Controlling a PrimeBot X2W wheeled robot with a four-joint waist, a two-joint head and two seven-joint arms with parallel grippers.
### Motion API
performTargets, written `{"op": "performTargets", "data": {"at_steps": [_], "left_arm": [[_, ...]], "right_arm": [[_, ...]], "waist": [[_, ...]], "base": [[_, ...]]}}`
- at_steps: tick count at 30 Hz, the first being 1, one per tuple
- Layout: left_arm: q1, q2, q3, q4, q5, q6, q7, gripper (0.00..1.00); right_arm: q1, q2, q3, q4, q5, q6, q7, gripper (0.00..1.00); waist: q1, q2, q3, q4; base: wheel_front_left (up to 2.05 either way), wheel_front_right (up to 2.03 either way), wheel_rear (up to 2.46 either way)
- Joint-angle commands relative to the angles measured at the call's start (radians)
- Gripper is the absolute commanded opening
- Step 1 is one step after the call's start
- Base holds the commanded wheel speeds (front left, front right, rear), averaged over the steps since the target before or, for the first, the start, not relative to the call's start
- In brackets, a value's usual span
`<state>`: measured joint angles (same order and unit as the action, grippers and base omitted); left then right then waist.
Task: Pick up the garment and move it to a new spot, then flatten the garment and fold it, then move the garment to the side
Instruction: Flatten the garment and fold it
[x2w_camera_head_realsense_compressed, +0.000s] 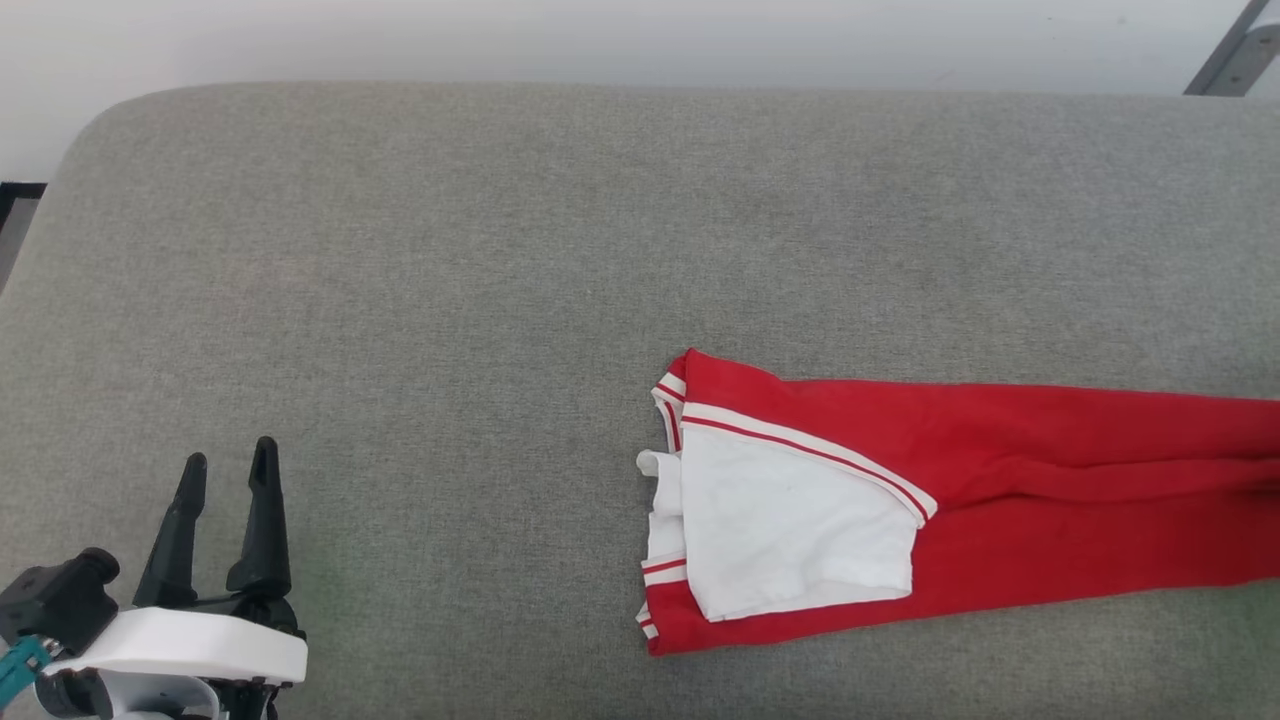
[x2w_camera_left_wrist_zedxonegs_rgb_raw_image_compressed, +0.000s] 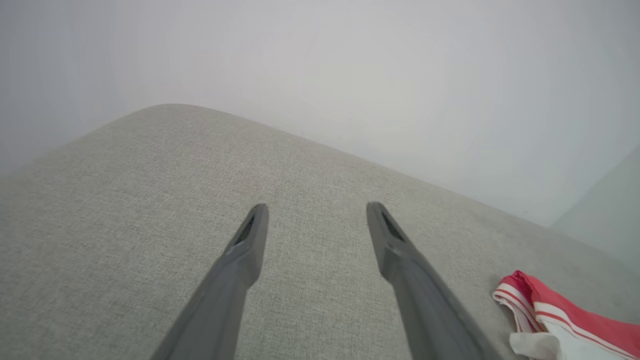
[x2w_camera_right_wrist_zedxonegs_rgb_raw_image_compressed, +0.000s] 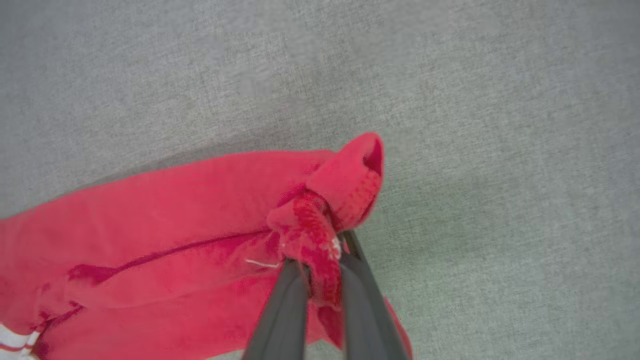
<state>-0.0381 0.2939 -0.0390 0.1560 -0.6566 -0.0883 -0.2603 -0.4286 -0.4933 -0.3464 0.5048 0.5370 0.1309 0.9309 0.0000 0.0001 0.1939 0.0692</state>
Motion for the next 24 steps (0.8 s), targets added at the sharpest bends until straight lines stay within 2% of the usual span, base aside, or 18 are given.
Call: {"op": "performTargets", "data": {"at_steps": [1,6,8,9,15,18,24], "left_arm": [[0.005,-0.005,0.012,0.002,0.014,-0.008,-0.007,1.00],[0.017,-0.029,0.036,0.012,0.027,-0.022,-0.007,1.00],[0.024,-0.033,0.046,0.010,0.035,-0.026,-0.007,1.00],[0.027,-0.041,0.051,0.007,0.041,-0.028,-0.007,1.00],[0.019,-0.055,0.042,0.008,0.056,-0.034,-0.007,1.00],[0.009,-0.060,0.032,0.013,0.057,-0.037,-0.007,1.00],[-0.014,-0.072,-0.006,0.036,0.057,-0.041,-0.007,1.00]], "right_arm": [[-0.011,0.009,0.012,-0.006,0.007,0.000,0.006,0.00],[0.023,0.048,0.070,-0.120,0.066,0.000,0.036,0.00],[0.052,0.072,0.107,-0.194,0.102,0.000,0.067,0.00],[0.077,0.089,0.142,-0.281,0.126,0.000,0.091,0.00],[0.137,0.170,0.252,-0.473,0.174,0.000,0.142,0.00],[0.149,0.199,0.324,-0.514,0.175,0.000,0.157,0.00],[0.123,0.237,0.441,-0.486,0.174,0.000,0.134,0.00]], "waist": [[0.0000,-0.0001,-0.002,-0.004],[0.0000,-0.0001,-0.013,-0.012],[0.0000,-0.0001,-0.018,-0.012],[0.0000,-0.0001,-0.021,-0.011],[0.0000,-0.0001,-0.028,0.016],[0.0000,-0.0001,-0.031,0.040],[0.0000,-0.0001,-0.036,0.104]], "base": [[0.00,0.00,0.00],[0.00,0.00,0.00],[0.00,0.00,0.00],[0.00,0.00,0.00],[0.00,0.00,0.00],[0.00,0.00,0.00],[0.00,0.00,0.00]]}}
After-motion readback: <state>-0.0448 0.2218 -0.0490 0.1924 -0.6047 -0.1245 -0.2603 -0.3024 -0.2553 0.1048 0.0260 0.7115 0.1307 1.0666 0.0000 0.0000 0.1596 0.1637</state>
